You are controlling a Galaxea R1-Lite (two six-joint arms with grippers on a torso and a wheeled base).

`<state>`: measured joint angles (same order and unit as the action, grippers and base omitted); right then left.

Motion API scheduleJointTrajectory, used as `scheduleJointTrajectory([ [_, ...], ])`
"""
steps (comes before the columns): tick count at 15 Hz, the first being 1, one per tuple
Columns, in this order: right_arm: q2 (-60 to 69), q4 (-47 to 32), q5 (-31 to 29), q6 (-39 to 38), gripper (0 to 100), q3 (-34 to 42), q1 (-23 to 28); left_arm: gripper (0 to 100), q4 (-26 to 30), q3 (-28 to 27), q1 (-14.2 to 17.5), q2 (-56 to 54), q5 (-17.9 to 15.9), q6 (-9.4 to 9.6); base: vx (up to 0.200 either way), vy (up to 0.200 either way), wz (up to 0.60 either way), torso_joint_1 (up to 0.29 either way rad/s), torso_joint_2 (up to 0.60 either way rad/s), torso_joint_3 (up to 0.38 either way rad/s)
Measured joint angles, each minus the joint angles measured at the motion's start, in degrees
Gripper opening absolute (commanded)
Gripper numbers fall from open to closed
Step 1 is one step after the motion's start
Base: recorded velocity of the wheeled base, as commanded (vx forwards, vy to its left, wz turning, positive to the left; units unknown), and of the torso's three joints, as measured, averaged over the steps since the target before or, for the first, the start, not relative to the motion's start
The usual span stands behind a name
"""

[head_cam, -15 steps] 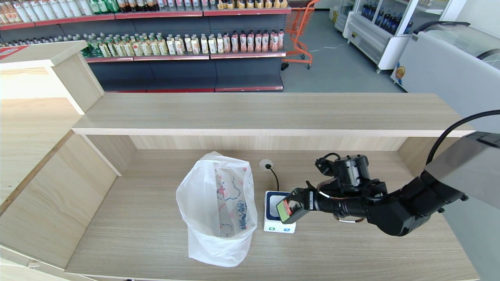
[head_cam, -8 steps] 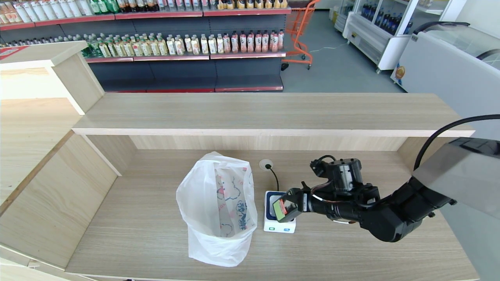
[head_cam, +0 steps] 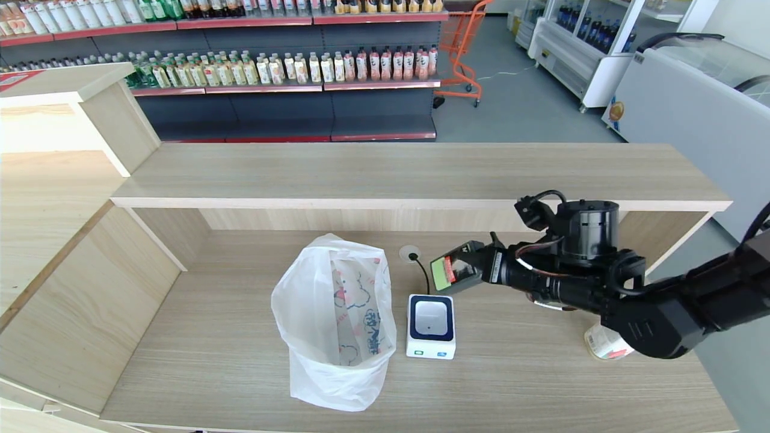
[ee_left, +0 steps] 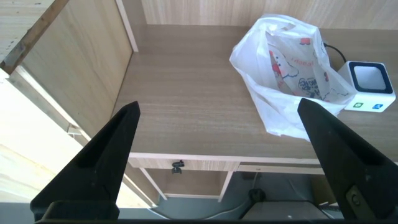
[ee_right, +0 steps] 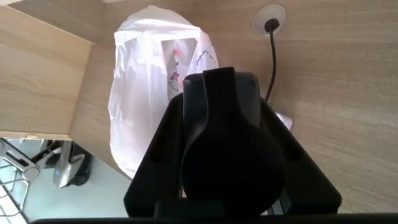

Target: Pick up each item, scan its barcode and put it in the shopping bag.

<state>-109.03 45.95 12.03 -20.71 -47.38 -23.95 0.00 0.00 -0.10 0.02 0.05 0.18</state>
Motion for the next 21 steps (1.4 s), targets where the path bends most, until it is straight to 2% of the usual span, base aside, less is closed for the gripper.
scheduleJointTrajectory([
  [3,10.34,-0.93,0.09,8.84,0,6.42,3.06,100,0.00,0.00,0.00,0.00,0.00,0.00,0.000,0.000,0.00,0.000,0.00,0.000],
  [8,26.37,-5.06,-0.24,11.35,0,21.94,6.13,100,0.00,0.00,0.00,0.00,-0.05,0.06,0.000,0.000,0.00,0.000,0.00,0.000],
  [10,30.70,-10.51,-0.21,11.19,0,23.71,7.70,100,0.00,0.00,0.00,0.00,-0.02,0.04,-0.100,0.000,0.00,-0.001,0.00,0.004],
  [15,33.21,-11.28,-0.16,10.09,0,23.11,6.66,100,0.00,0.00,0.00,0.00,0.00,0.13,-0.200,0.000,0.00,0.006,0.01,0.003],
  [19,32.40,-11.39,-0.07,7.47,0,22.70,4.12,100,0.00,0.00,0.02,0.00,-0.02,0.26,0.000,0.000,0.00,0.000,0.00,0.000],
  [21,31.99,-11.35,0.00,6.18,0,22.66,3.04,100,0.00,0.00,0.00,0.00,0.00,0.24,0.000,0.200,0.00,-0.010,0.00,0.009],
])
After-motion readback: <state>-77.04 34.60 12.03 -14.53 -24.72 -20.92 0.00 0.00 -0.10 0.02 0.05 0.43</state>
